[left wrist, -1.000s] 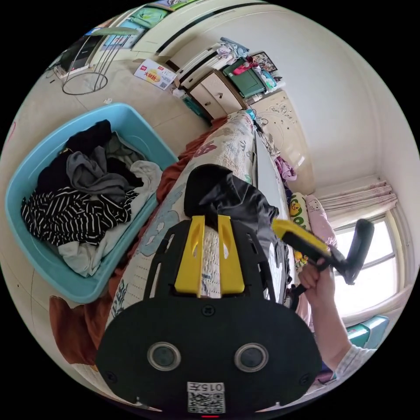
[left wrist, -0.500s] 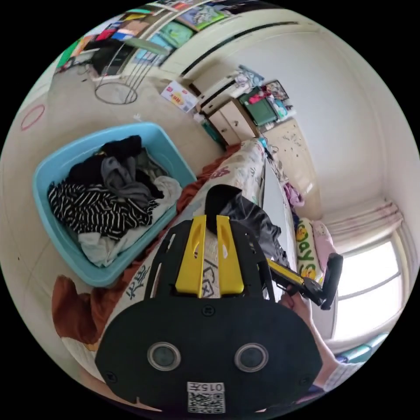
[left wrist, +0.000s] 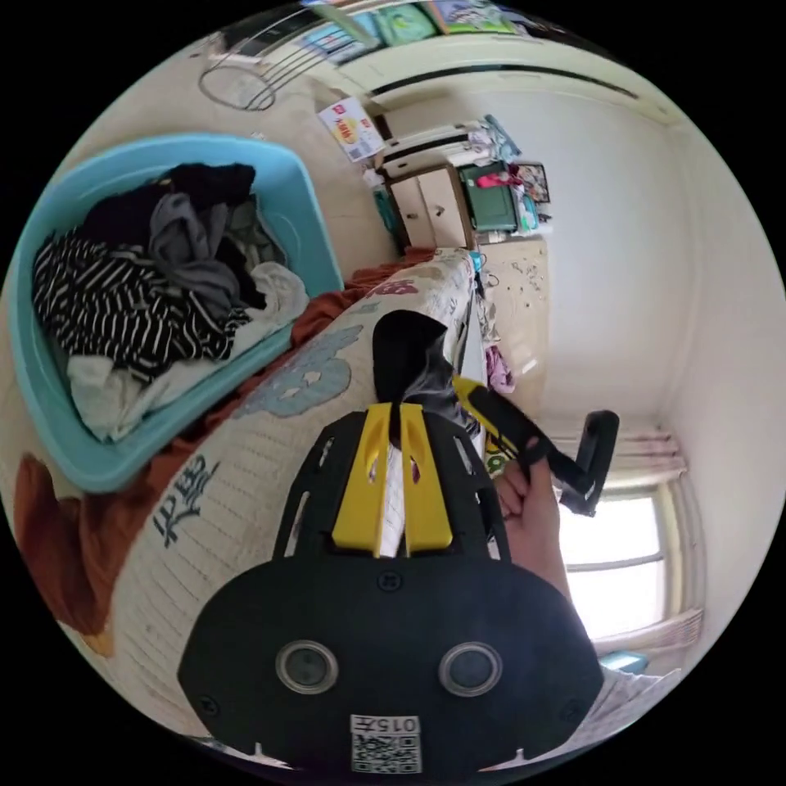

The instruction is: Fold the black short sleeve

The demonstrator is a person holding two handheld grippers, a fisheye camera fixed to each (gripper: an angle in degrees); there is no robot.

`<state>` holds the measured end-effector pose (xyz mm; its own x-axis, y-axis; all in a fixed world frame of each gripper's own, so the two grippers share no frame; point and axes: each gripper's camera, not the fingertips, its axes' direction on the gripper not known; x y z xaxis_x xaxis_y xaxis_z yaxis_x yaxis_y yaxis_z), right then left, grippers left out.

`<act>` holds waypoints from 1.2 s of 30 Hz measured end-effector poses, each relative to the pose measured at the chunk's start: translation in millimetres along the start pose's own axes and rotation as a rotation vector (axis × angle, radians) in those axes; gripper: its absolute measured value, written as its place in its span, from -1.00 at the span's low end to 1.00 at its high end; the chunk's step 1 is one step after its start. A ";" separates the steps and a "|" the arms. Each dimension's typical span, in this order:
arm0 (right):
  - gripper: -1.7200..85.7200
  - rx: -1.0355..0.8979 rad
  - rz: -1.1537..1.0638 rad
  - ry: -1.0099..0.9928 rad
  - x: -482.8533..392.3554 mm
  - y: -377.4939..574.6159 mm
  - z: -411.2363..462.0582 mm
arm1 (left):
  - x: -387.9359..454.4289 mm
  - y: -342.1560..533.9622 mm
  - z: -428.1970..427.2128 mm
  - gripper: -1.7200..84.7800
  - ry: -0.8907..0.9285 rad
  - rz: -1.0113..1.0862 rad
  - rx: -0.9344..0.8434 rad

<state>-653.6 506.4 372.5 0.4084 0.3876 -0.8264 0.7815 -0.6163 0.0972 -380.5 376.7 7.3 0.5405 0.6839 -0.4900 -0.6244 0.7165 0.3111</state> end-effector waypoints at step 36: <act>-0.87 0.118 0.244 0.126 108.4 267.0 -322.1 | -19.2 101.0 -13.6 -0.97 -0.009 0.419 0.192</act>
<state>-248.7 604.7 487.5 0.6384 0.2958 -0.7106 0.5962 -0.7739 0.2135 -461.7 434.0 37.0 0.2687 0.9207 -0.2832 -0.6749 0.3897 0.6267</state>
